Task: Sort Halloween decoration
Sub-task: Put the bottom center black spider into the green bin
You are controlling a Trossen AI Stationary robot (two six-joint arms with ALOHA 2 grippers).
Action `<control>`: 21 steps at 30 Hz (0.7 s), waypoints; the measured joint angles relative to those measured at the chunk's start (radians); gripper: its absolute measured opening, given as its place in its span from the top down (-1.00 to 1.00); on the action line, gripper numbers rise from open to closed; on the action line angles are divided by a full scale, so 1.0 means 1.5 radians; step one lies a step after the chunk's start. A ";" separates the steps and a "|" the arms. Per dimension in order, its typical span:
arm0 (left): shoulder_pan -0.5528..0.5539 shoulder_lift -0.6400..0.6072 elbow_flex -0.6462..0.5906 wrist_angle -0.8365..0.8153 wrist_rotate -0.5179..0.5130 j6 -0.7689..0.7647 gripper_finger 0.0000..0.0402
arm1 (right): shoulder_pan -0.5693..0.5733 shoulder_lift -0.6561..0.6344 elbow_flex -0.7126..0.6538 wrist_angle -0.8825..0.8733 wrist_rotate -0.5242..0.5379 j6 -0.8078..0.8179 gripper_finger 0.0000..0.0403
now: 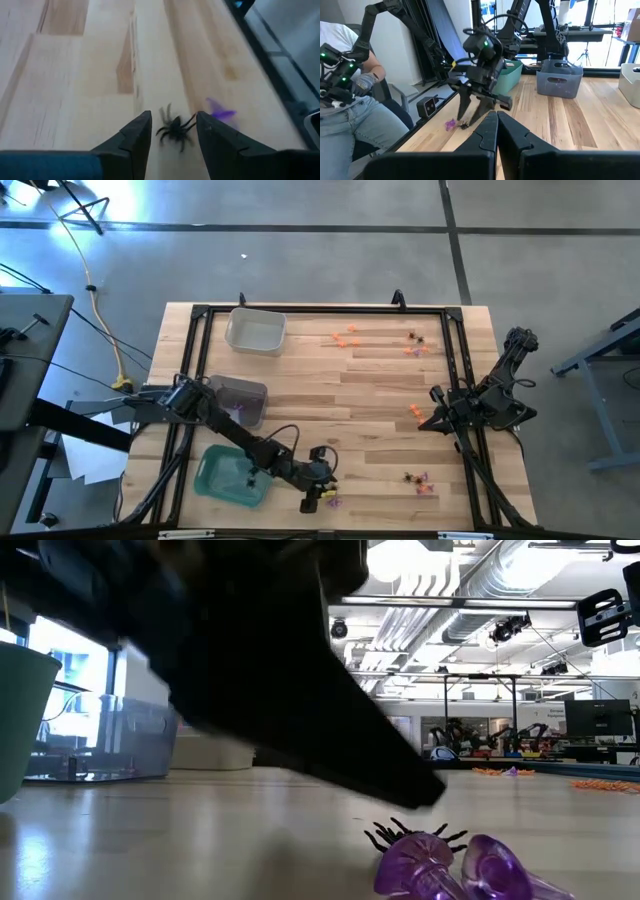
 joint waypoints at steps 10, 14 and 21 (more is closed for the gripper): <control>0.003 0.022 0.003 -0.009 -0.020 0.007 0.29 | 0.000 0.000 0.000 0.000 0.000 0.000 1.00; 0.001 0.022 0.004 -0.041 -0.047 0.030 0.32 | 0.000 0.000 0.000 0.000 0.000 0.000 1.00; 0.003 0.022 0.004 -0.068 -0.072 0.028 0.63 | 0.000 0.000 0.000 0.000 0.000 0.000 1.00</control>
